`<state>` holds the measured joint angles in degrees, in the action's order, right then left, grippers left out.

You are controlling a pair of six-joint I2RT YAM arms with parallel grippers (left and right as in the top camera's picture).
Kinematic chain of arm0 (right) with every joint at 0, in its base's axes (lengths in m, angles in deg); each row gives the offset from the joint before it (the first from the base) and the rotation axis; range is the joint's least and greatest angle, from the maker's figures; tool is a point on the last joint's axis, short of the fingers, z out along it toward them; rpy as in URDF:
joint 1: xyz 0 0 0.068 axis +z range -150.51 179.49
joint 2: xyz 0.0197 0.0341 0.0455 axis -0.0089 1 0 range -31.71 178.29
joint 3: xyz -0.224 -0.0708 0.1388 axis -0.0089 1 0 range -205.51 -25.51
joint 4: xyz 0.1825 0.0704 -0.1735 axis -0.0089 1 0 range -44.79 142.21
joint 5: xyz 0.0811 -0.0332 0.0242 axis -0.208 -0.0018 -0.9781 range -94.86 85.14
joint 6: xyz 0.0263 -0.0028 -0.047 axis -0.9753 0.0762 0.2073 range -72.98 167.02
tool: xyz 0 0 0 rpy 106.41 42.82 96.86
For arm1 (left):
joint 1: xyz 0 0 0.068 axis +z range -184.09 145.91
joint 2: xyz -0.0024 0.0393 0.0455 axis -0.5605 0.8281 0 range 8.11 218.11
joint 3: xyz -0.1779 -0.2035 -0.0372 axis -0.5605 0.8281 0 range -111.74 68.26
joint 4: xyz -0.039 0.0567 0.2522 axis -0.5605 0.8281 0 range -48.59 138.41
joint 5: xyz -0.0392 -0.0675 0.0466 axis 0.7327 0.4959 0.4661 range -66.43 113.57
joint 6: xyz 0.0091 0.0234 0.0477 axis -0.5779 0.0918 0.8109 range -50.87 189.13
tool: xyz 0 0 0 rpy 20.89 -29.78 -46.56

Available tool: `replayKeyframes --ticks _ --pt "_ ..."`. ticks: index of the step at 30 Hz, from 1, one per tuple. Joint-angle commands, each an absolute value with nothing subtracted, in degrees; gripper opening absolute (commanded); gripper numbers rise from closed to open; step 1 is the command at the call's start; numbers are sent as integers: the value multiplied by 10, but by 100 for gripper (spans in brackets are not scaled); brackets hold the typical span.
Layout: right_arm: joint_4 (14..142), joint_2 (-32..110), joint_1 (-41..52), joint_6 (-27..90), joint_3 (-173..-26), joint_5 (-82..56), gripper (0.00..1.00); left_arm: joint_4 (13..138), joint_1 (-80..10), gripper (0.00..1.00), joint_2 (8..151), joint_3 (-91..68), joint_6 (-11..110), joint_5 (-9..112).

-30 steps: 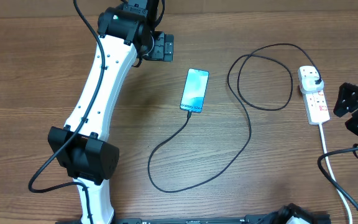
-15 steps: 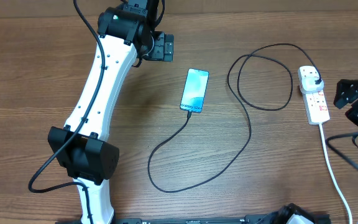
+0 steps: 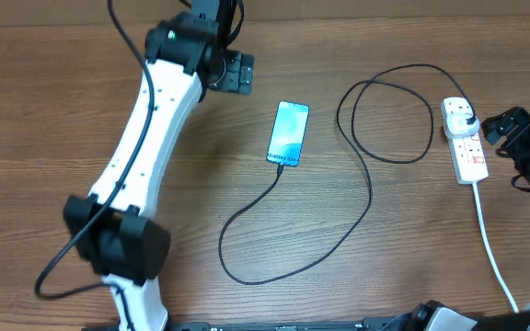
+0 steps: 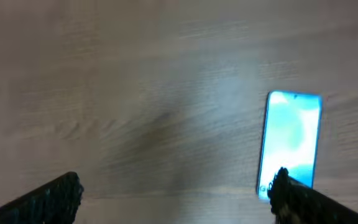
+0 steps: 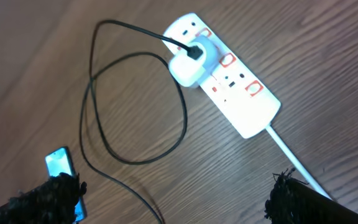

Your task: Plug charger to phone and switch on socket

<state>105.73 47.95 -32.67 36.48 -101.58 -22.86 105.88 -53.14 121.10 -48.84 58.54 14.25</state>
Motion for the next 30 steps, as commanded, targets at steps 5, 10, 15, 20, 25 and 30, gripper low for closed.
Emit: replayKeyframes --ticks 5,10,15,20,25,30 --pt "1056 525 -325 362 -1025 -229 100 823 -536 100 927 -124 604 122" --pt "1056 528 -325 362 -1025 -229 100 592 -536 100 763 130 604 131" --pt "1056 528 -325 362 -1025 -229 100 263 -523 100 627 352 603 157" --pt "1056 528 -325 362 -1025 -229 100 21 -460 100 522 500 604 237" --pt "1056 528 -325 362 -1025 -229 100 92 -384 100 422 515 606 261" --pt "1056 528 -325 362 -1025 -229 100 163 -325 100 363 522 606 283"
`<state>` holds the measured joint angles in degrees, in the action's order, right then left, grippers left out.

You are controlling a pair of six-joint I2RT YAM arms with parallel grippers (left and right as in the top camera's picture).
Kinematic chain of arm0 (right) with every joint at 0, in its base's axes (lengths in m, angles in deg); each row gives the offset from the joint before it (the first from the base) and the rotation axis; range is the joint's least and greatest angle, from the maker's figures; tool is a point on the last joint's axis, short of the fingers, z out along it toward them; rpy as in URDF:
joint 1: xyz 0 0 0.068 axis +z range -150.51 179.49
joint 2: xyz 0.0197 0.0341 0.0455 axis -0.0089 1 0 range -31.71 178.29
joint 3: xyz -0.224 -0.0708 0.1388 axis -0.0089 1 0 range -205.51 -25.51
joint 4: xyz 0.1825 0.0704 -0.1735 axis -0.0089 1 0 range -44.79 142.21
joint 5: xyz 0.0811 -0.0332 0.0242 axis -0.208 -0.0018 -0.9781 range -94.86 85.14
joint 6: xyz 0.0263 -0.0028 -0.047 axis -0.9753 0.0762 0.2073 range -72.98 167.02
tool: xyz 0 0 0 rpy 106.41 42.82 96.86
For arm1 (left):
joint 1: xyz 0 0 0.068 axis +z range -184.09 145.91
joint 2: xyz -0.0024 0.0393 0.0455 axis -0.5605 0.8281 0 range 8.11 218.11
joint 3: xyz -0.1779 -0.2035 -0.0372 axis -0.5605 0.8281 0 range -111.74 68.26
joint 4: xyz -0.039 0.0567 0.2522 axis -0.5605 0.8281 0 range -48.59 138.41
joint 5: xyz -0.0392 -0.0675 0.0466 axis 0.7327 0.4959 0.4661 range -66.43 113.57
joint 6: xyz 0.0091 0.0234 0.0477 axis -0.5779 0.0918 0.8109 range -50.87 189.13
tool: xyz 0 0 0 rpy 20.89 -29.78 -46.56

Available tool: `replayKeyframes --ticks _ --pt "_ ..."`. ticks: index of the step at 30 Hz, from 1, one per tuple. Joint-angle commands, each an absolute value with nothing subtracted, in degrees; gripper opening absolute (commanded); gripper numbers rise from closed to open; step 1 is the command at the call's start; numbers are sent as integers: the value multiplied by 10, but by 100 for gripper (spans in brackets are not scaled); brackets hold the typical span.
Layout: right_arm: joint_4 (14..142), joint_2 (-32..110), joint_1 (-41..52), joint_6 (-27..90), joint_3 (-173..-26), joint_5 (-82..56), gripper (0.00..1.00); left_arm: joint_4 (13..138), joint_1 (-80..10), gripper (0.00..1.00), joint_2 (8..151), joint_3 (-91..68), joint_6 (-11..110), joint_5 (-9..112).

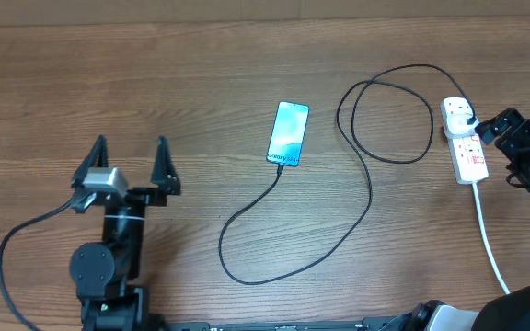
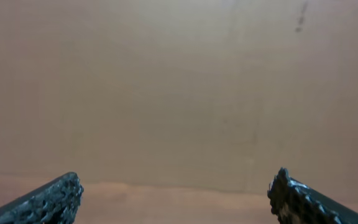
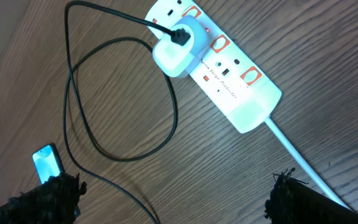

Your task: Plug charger to phone and switch on socket

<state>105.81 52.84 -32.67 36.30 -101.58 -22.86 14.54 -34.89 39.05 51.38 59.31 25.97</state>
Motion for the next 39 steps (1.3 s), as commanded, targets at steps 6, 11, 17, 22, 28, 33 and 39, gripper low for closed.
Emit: replayKeyframes --ticks 6,11,17,22,28,33,39 --pt "1056 528 -325 362 -1025 -229 100 165 -299 100 303 585 606 281" --pt "1056 528 -325 362 -1025 -229 100 125 -296 100 225 680 600 281" --pt "1056 528 -325 362 -1025 -229 100 266 -292 100 174 680 606 278" --pt "1056 528 -325 362 -1025 -229 100 421 -292 100 130 680 629 253" --pt "1056 528 -325 362 -1025 -229 100 461 -291 100 83 680 643 236" --pt "1056 528 -325 362 -1025 -229 100 459 -291 100 83 680 642 240" --pt "1056 528 -325 362 -1025 -229 100 459 -291 100 83 680 642 240"
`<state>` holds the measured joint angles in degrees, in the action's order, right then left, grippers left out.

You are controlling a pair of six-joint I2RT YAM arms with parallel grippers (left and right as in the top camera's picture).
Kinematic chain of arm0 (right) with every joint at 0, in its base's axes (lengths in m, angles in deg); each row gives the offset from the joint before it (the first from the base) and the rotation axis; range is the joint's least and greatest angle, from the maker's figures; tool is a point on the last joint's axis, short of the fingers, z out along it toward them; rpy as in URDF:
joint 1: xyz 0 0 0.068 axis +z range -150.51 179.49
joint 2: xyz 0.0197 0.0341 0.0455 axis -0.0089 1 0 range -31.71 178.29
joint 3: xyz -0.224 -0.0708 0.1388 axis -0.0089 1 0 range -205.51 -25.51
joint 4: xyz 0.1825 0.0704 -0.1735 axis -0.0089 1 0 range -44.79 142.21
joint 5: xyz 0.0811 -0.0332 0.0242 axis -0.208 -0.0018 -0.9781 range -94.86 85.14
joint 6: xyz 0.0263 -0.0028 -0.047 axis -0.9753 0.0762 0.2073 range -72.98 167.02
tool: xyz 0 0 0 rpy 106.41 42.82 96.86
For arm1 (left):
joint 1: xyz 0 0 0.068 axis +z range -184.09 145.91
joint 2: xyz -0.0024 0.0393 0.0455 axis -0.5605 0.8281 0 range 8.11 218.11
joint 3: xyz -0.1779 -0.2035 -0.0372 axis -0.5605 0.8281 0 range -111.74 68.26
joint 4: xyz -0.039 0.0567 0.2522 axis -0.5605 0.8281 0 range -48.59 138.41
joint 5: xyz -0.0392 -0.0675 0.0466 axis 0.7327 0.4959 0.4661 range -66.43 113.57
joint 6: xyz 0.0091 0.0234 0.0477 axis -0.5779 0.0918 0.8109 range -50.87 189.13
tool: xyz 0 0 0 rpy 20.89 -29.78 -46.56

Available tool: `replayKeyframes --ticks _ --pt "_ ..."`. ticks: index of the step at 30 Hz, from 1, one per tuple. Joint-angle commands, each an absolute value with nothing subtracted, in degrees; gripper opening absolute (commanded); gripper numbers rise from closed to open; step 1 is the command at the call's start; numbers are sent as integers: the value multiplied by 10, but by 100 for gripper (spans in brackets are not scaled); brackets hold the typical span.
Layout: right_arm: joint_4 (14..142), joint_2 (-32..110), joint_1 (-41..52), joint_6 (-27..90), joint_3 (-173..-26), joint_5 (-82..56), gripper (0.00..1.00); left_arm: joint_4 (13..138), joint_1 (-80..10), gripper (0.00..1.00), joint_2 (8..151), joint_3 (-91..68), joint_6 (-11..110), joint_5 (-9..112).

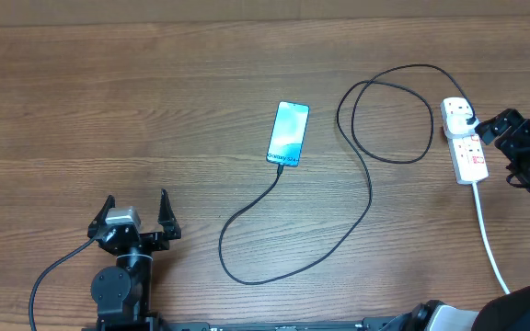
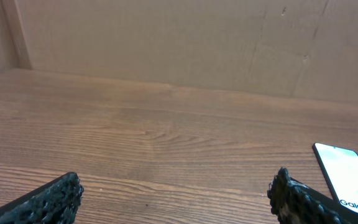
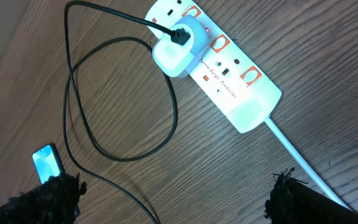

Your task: Plug charger to phone and switch on socket

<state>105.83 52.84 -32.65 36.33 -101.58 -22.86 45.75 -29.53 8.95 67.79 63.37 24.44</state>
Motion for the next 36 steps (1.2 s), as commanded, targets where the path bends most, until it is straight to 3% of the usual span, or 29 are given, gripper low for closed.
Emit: replayKeyframes --ticks 1,26,31,36 --pt "1056 528 -325 362 -1025 -229 100 459 -291 100 83 680 642 240" --pt "1055 520 -325 362 -1025 -229 100 459 -291 100 83 680 642 240" --pt "986 459 -297 364 -1022 -231 100 459 -291 100 83 680 642 240" --pt "798 365 -176 364 -948 -224 100 459 -291 100 83 680 642 240"
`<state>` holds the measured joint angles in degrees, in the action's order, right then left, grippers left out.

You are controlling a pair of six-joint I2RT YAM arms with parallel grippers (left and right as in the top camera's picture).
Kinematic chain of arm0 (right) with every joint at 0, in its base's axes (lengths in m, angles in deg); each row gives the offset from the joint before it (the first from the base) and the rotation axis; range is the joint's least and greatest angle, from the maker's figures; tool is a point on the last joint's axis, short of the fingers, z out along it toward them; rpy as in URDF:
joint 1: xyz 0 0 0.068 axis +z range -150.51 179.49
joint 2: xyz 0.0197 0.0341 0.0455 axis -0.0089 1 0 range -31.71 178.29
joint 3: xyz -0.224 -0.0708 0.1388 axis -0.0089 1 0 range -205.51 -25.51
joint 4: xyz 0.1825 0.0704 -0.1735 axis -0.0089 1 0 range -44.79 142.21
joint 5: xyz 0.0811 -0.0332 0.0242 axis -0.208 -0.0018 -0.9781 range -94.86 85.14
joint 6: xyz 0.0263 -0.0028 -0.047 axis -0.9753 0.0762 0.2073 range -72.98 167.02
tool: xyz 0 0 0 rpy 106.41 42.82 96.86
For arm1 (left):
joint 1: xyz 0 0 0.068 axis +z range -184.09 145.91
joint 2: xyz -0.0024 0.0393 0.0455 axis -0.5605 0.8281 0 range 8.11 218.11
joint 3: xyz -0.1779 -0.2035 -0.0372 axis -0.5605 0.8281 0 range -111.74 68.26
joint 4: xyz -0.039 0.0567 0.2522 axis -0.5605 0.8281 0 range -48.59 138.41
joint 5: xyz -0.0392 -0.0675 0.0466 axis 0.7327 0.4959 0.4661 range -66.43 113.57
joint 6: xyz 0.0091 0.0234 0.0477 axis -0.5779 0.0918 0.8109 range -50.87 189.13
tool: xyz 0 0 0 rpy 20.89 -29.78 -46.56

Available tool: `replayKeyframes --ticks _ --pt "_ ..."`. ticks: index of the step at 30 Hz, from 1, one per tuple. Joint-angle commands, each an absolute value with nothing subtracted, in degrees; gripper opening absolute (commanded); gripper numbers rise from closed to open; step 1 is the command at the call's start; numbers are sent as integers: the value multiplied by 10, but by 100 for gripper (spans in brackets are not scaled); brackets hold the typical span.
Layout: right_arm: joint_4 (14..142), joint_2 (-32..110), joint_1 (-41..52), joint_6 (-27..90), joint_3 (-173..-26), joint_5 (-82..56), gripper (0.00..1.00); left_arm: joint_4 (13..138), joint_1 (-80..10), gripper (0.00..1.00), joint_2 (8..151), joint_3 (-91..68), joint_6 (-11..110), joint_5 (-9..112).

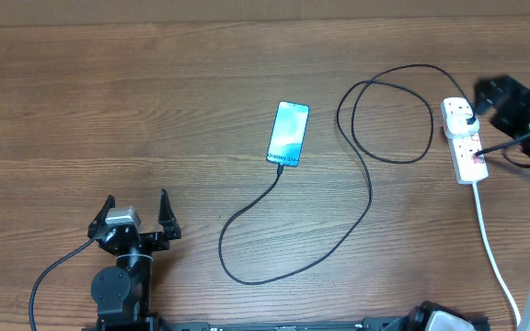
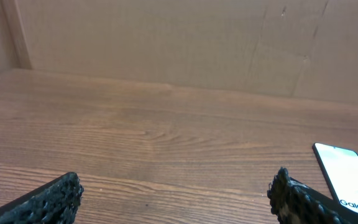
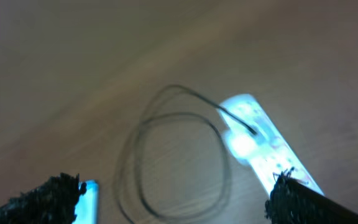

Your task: Plug charger to phone and switch on socket

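Note:
The phone (image 1: 288, 133) lies face up mid-table with its screen lit, and the black cable (image 1: 357, 216) is in its near end. That cable loops right to the white charger (image 1: 463, 112) in the white power strip (image 1: 468, 156). My right gripper (image 1: 497, 99) hangs open just right of the strip's far end. Its blurred wrist view shows the strip (image 3: 261, 144), the cable loop (image 3: 179, 155) and the phone (image 3: 89, 194) between its open fingers (image 3: 58, 196). My left gripper (image 1: 134, 223) is open at the front left, pointing across the table at the phone (image 2: 347, 180).
The strip's white lead (image 1: 490, 248) runs to the front right edge. A brown board wall (image 2: 179, 43) closes the far side of the wooden table (image 1: 155, 110).
My right gripper has moved from beside the strip's middle toward its far end and higher, and its wrist view now blurs with the strip smaller. The left arm, phone and cable are unchanged.
My left arm first reached over the table, open, back left of the phone, then stood drawn back at the front left, then lower there, where it stays. My right gripper stayed open by the strip until now. The cable was in the phone throughout.

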<state>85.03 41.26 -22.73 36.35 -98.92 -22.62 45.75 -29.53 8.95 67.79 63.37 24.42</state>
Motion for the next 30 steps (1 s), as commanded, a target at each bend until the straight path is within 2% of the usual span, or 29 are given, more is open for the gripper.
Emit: replayKeyframes --ticks 1,5,9,15,20,27,30 --pt "750 345 -153 365 -921 -220 100 459 -291 100 83 680 642 240" --pt "564 268 -69 365 -796 -188 100 459 -291 100 83 680 642 240" --pt "375 159 -6 367 -611 -169 100 459 -291 100 83 680 642 240" --pt "256 -14 11 367 -386 -168 100 459 -291 100 83 680 642 240" --pt "248 -155 11 367 -274 -156 100 459 -291 100 83 680 642 240" --pt "484 -313 11 399 -260 -147 100 459 -291 100 83 680 642 240" --pt "492 -316 11 409 -260 -143 100 459 -291 100 83 680 642 240"
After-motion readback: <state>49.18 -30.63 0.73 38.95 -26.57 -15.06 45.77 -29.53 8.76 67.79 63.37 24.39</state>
